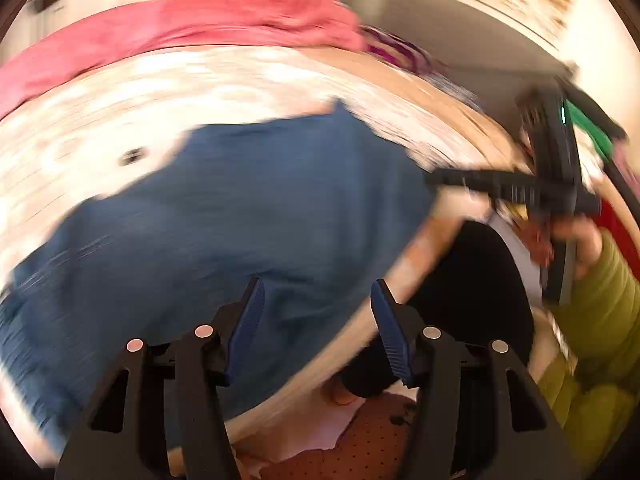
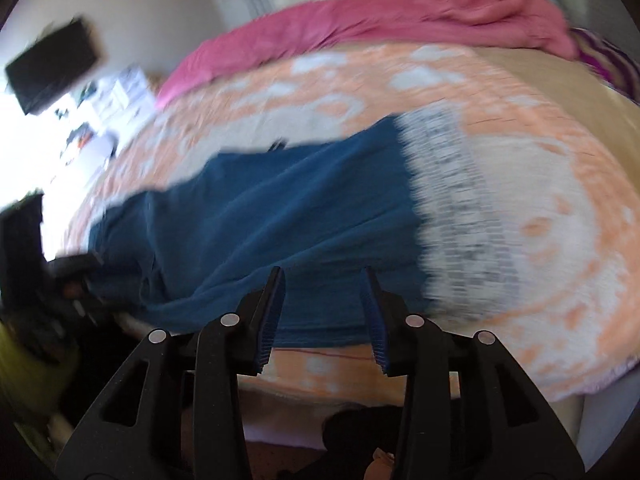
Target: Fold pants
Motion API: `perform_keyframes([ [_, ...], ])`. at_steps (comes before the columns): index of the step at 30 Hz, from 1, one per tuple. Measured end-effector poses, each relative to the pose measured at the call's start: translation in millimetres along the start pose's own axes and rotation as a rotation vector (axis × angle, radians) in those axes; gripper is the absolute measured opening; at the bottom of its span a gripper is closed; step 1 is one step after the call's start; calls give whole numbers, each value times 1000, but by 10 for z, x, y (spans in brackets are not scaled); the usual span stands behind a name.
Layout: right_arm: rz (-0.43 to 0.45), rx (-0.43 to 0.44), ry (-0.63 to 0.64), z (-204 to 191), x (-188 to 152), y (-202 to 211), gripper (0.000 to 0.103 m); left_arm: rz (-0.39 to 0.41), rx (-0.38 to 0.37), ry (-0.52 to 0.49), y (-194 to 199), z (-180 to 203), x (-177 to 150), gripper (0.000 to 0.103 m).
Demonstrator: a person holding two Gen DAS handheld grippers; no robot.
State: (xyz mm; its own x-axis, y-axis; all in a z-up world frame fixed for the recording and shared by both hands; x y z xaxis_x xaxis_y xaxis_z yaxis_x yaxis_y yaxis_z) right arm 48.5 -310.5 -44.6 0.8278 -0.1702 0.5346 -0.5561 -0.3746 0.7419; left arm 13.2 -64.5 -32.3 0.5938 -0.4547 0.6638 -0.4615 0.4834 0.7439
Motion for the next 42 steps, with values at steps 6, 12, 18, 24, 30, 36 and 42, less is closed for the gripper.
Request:
perform_keyframes([
  [6, -66, -84, 19, 166, -114, -238, 43, -19, 287, 177, 583, -452, -289, 69],
  [12, -67, -59, 11, 160, -148, -221, 52, -69, 429, 348, 811, -865, -502, 86],
  [18, -70, -42, -6, 161, -147, -198, 54, -141, 403, 388, 442, -1020, -532, 52],
  [24, -80, -29, -9, 187, -159, -174, 54, -126, 454, 373, 652, -1124, -597, 39],
  [30, -82, -34, 10, 161, -198, -212, 60, -193, 505, 413, 630, -1295, -726, 50],
  [36, -58, -13, 4, 109, -113, -29, 63, -128, 580, 427, 985, -1223, -662, 72],
  [42, 37, 13, -12, 140, 274, 140, 65, 78, 532, 318, 1245, -987, 4, 84],
])
Point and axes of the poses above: each gripper's, at about its wrist camera, not at the fingertips, and y roughly against the way its jaws point, z to its right, x to its top, the point moved 3 cm from there along -y, roughly the way its jaws point, and after that the axes turned 14 degrees about -y, right-handed, at the moved point
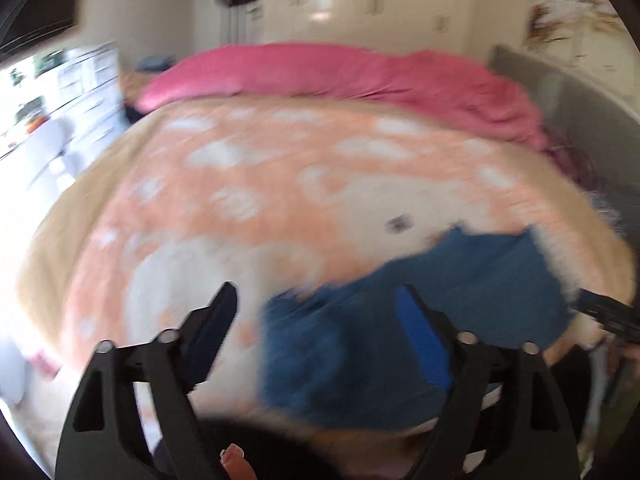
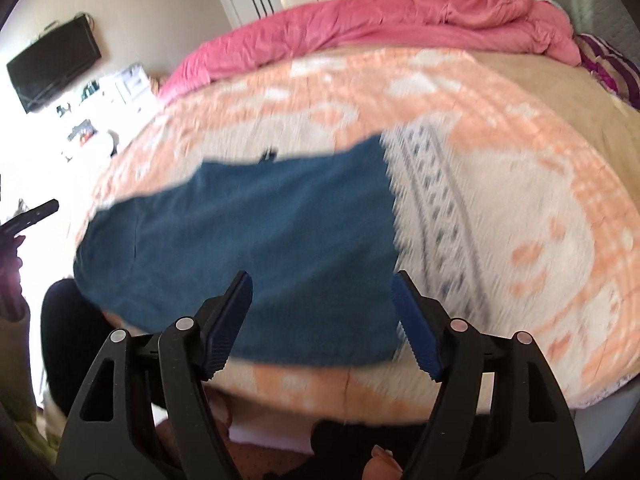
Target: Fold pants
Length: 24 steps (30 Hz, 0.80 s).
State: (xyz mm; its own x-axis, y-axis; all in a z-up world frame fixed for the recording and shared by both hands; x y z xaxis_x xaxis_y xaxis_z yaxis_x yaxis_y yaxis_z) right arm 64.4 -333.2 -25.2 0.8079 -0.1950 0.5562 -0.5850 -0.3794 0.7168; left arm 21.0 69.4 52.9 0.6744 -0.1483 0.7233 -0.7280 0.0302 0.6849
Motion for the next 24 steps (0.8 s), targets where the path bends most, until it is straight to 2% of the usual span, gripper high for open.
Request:
perform_keyframes([
  [2, 26, -24, 3, 46, 211, -20, 65, -6, -70, -52, -231, 277, 233, 84],
  [3, 30, -26, 5, 78, 337, -51, 65, -19, -126, -79, -415, 463, 357, 84],
  [6, 24, -50, -11, 203, 603, -144, 65, -67, -234, -136, -871, 829, 588, 84],
  [7, 17, -59, -22, 274, 718, -191, 65, -105, -277, -165, -1081, 983, 646, 84],
  [9, -2, -62, -57, 414, 909, -278, 65, -169, -312, -191, -1447, 1145, 725, 84],
  [13, -52, -65, -101, 633, 1182, -516, 65, -241, -385, -182, -1909, 1243, 723, 84],
  [16, -93, -91, -116, 732, 1332, -783, 65, -246, -408, -200, -2087, 1284, 616, 84],
  [18, -132, -84, -139, 789, 1406, -997, 65, -254, -468, -189, -2171, 1327, 549, 83],
  [20, -163, -73, -154, 820, 1424, -1148, 65, -254, -495, -178, -2212, 1312, 543, 82],
  [22, -182, -56, -172, 842, 1421, -1251, 58, -247, -508, -186, -2240, 1340, 546, 67],
  [23, -192, -40, -176, 840, 1405, -1289, 52, -246, -511, -183, -2242, 1342, 552, 63],
  [24, -201, -21, -177, 834, 1370, -1322, 42, -242, -534, -170, -2242, 1339, 562, 53],
])
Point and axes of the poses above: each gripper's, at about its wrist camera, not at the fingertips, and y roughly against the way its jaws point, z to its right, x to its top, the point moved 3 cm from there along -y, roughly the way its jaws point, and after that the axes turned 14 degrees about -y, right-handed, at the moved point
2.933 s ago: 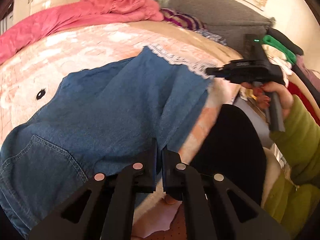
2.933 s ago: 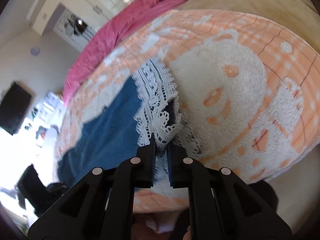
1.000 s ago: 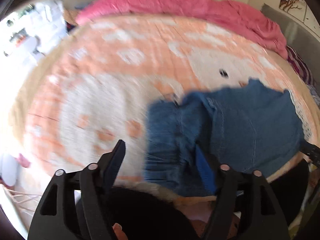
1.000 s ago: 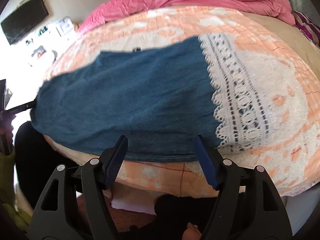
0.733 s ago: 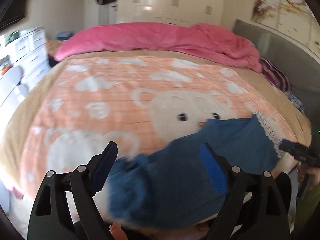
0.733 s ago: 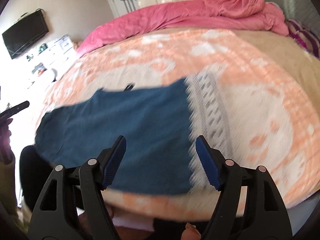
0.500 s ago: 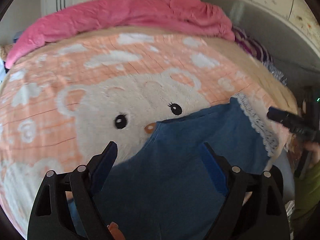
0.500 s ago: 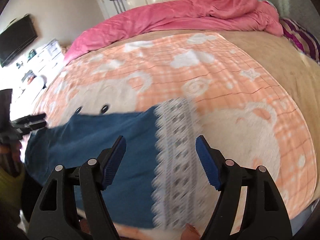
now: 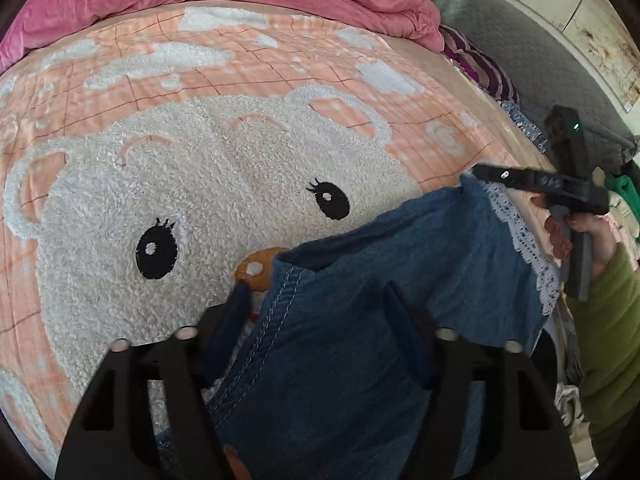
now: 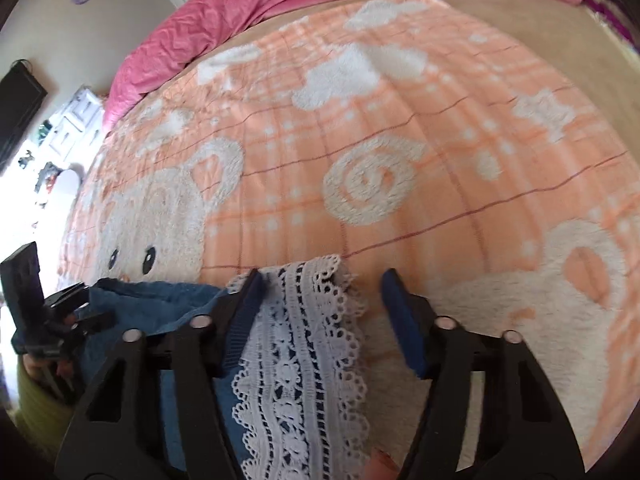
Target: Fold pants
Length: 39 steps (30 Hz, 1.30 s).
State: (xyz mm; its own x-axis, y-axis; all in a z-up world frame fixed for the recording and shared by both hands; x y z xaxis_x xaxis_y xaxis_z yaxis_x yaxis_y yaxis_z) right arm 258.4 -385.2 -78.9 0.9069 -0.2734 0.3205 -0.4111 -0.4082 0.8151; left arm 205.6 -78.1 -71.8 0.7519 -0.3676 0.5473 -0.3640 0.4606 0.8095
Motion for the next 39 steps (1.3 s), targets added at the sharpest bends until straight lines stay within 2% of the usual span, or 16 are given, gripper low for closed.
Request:
perform_keyframes([
  [1, -8, 13, -1, -9, -33, -13, 37, 2, -22, 9, -7, 0, 2, 38],
  [2, -8, 22, 1, -14, -72, -21, 34, 3, -34, 15, -13, 0, 5, 31],
  [4, -9, 66, 10, -27, -131, 11, 22, 3, -59, 19, -41, 20, 2, 15],
  [6, 11, 109, 7, -15, -198, 109, 16, 7, -55, 10, -51, 50, -3, 13],
  [12, 130, 215, 0, 37, -164, 485, 15, 143, -90, 122, 125, -149, 51, 12],
  [15, 129, 166, 14, -6, -82, 390, 15, 121, -39, 135, -12, -176, 16, 12],
  [18, 111, 36, 75, -47, -20, 138, 17, 95, 15, 124, -134, -180, -14, 13],
  [20, 95, -43, 95, -32, -9, -5, 19, 84, 45, 105, -164, -187, -40, 15],
  [23, 111, -101, 137, -55, -25, -68, 26, 85, 54, 91, -175, -172, -33, 17],
  [25, 131, -115, 153, -69, -46, 3, 34, 93, 62, 88, -149, -164, -12, 25],
  [26, 142, -119, 147, -50, -56, 69, 42, 97, 70, 92, -125, -178, -16, 29],
  [27, 164, -116, 133, -21, -76, 181, 46, 101, 92, 99, -75, -188, -11, 42],
  [28, 182, -102, 121, 1, -92, 270, 46, 109, 106, 101, -1, -214, -30, 50],
  [32, 228, -46, 60, 132, -350, 696, 49, 171, 159, 103, 328, -229, -36, 52],
  [37, 240, -13, 4, 271, -889, 1084, 52, 205, 186, 105, 727, -94, -210, 69],
  [39, 252, 10, -11, 314, -1095, 1207, 55, 211, 180, 116, 853, 8, -334, 71],
])
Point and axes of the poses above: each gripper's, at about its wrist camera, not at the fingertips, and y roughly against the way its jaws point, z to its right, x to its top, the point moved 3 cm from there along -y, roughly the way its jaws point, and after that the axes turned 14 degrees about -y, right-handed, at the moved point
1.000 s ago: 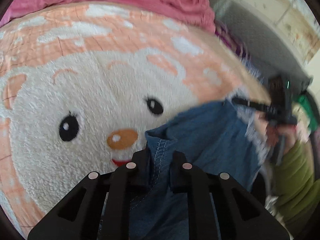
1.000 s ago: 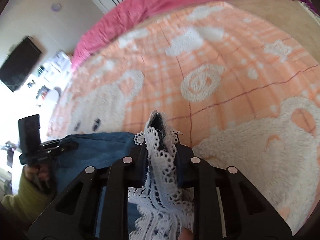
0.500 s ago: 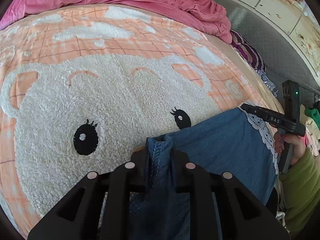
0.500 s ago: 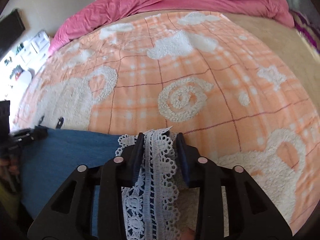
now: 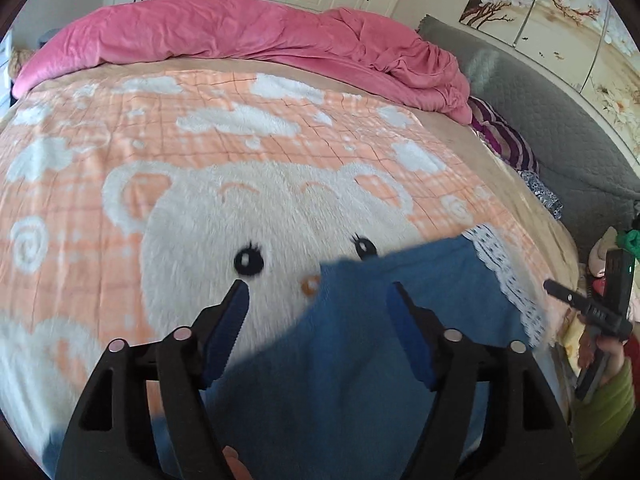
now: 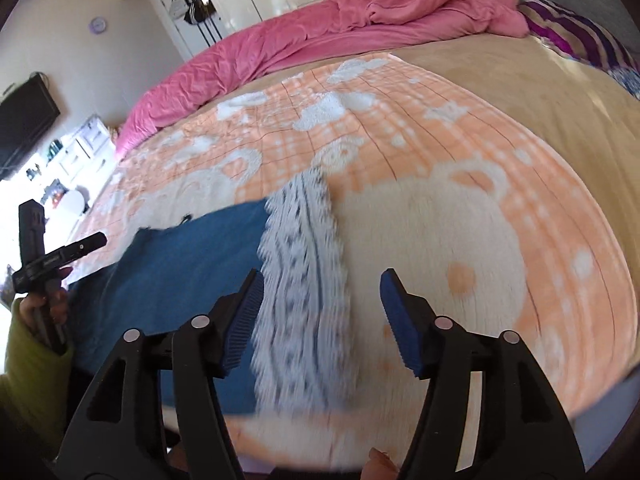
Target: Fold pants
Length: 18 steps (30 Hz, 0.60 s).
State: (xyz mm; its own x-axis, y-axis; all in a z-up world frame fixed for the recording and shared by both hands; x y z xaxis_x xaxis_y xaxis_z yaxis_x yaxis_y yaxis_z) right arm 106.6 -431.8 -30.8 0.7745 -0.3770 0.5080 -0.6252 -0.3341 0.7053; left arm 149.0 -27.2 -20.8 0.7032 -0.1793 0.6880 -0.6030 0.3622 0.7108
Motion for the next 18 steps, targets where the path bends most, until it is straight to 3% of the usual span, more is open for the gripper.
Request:
perform_keyframes([
  [7, -23, 1, -35, 9, -439, 113, 55, -10, 13, -25, 390, 330, -545, 71],
  [12, 6, 3, -57, 38, -499, 107, 55, -53, 36, -47, 468, 544, -919, 71],
  [14, 17, -38, -72, 121, -457, 33, 55, -63, 50, -45, 448, 569, -963, 71],
  [16, 6, -23, -100, 190, -440, -30, 55, -60, 70, -55, 426, 572, -976, 71],
  [17, -12, -1, -120, 212, -446, -78, 52, -64, 97, -56, 411, 561, -982, 71],
  [18, -38, 22, -133, 217, -472, -137, 42, -65, 109, -55, 395, 542, -987, 71],
])
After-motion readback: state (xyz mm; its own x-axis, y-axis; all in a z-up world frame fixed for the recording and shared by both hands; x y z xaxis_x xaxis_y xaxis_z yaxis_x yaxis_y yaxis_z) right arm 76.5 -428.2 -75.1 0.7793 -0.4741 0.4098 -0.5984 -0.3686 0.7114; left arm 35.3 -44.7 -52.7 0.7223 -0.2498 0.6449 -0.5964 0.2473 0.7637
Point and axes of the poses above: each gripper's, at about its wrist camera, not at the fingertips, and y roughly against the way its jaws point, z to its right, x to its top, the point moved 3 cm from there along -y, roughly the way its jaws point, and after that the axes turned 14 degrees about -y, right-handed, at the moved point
